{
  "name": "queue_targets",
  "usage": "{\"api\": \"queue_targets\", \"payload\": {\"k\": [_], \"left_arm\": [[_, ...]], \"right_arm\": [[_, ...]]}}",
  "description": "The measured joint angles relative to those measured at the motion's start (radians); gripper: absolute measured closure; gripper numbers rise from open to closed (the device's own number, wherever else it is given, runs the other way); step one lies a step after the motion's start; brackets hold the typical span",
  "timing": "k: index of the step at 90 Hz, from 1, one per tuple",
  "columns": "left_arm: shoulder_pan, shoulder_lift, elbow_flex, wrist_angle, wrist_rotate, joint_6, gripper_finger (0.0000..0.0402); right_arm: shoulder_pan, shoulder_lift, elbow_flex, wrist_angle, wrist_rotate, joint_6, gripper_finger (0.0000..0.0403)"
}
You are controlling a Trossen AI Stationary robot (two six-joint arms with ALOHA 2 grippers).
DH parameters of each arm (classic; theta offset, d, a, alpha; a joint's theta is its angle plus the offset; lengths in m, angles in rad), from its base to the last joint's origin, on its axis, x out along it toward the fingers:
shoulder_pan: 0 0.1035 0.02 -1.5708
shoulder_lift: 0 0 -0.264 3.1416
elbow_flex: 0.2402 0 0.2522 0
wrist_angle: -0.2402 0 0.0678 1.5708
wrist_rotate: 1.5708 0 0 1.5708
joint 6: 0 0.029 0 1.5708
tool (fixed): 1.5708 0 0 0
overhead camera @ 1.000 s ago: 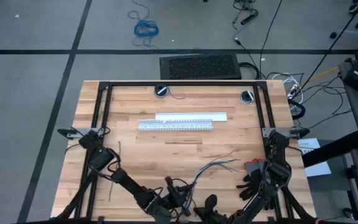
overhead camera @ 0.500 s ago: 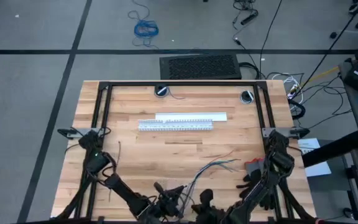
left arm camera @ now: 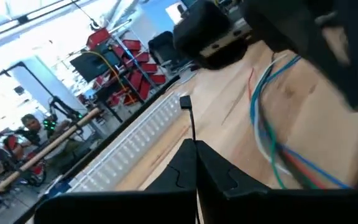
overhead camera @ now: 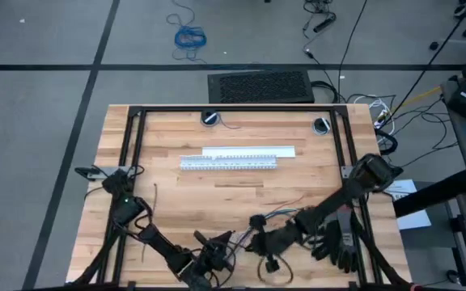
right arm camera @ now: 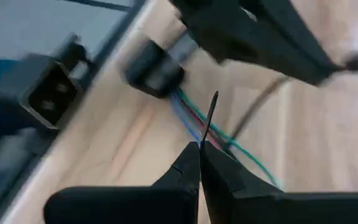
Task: Ziptie cables
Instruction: Assemble the cable wires with the together using a zip tie
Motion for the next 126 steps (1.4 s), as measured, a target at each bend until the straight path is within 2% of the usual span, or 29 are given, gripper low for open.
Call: {"api": "queue_targets", "payload": {"k": [6, 15, 40, 57, 69, 98, 126], "left_arm": [[0.009, -0.002, 0.0, 0.007, 0.05, 0.074, 0.0402], [0.019, -0.005, 0.002, 0.023, 0.122, 0.146, 0.0402], [-0.016, -0.034, 0.0, 0.004, 0.149, 0.324, 0.0402], [-0.03, -0.034, 0.0, 0.008, 0.203, 0.323, 0.0402], [-0.025, -0.035, 0.002, 0.011, 0.214, 0.331, 0.0402], [-0.016, -0.034, 0.033, 0.004, 0.231, 0.468, 0.0402], [-0.016, -0.034, 0.034, 0.008, 0.225, 0.484, 0.0402]], "right_arm": [[-0.028, 0.002, -0.012, 0.006, -0.071, 0.005, 0.0403], [-0.049, 0.001, -0.012, 0.02, -0.122, 0.026, 0.0403], [-0.084, 0.002, -0.013, 0.017, -0.322, 0.066, 0.0403], [-0.116, 0.002, -0.013, 0.019, -0.408, 0.046, 0.0403], [-0.137, 0.002, -0.013, 0.019, -0.454, 0.045, 0.0403], [-0.168, 0.003, -0.013, 0.02, -0.566, 0.047, 0.0403], [-0.168, 0.019, -0.013, 0.027, -0.573, 0.03, 0.0403]]}}
